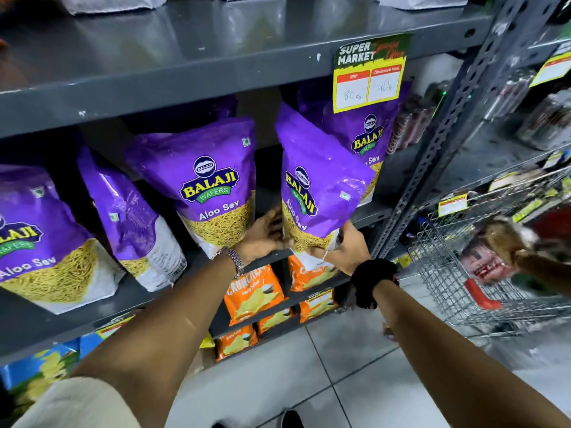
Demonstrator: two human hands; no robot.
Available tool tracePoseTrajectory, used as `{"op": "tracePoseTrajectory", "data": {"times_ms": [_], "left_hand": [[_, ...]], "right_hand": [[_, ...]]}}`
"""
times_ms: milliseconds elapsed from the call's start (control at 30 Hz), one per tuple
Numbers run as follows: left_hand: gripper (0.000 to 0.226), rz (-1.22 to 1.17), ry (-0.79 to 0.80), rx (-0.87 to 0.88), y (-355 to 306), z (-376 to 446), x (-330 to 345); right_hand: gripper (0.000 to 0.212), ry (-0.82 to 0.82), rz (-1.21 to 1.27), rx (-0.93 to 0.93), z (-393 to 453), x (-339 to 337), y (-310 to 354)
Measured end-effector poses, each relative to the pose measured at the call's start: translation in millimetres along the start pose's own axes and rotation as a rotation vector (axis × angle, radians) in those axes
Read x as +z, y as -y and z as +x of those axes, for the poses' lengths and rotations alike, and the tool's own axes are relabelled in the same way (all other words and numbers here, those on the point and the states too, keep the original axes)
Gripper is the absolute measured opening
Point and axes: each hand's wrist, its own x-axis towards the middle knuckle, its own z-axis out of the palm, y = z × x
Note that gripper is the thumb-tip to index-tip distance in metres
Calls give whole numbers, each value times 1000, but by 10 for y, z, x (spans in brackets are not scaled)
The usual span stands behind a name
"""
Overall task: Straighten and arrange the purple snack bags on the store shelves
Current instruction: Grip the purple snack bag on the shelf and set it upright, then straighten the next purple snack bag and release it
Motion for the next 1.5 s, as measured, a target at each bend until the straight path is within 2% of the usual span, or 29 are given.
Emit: {"op": "tracePoseTrajectory", "data": {"times_ms": [133, 200, 333, 467, 633, 800, 900, 1033, 1167, 1300, 1500], "left_hand": [[124, -18, -2, 92, -72, -349, 78], [131, -16, 0, 155, -198, -537, 123], [120, -3, -42, 295, -525, -894, 160], [113, -4, -157, 449, -1080, -1245, 212], [102, 71, -344, 667, -1860, -1495, 169], [91, 90, -567, 805, -2542, -1519, -9], [77, 96, -690, 802, -2846, -1460, -121], [96, 63, -795, 752, -3006, -1236, -278], [87, 141, -872, 693, -3026, -1025, -332], [83, 245, -905, 599, -3119, -795, -338], [85, 298, -913, 528, -3266, -494, -351]], "right_hand": [[80, 115, 41, -17, -250, -182, 30], [74, 167, 71, -50, -359, -291, 112], [60, 256, 134, -133, -566, -605, 498], [59, 334, 106, -271, -645, -963, 1113], [42, 326, 179, -462, -668, -1355, 1956], [35, 220, 307, -618, -428, -1489, 2599], [20, 161, 429, -657, -166, -1440, 2840], [31, 106, 472, -670, 222, -1310, 3016], [36, 3, 410, -646, 585, -1174, 2938], [36, -107, 428, -641, 810, -1078, 2924], [29, -184, 383, -584, 1102, -1078, 2927]]}}
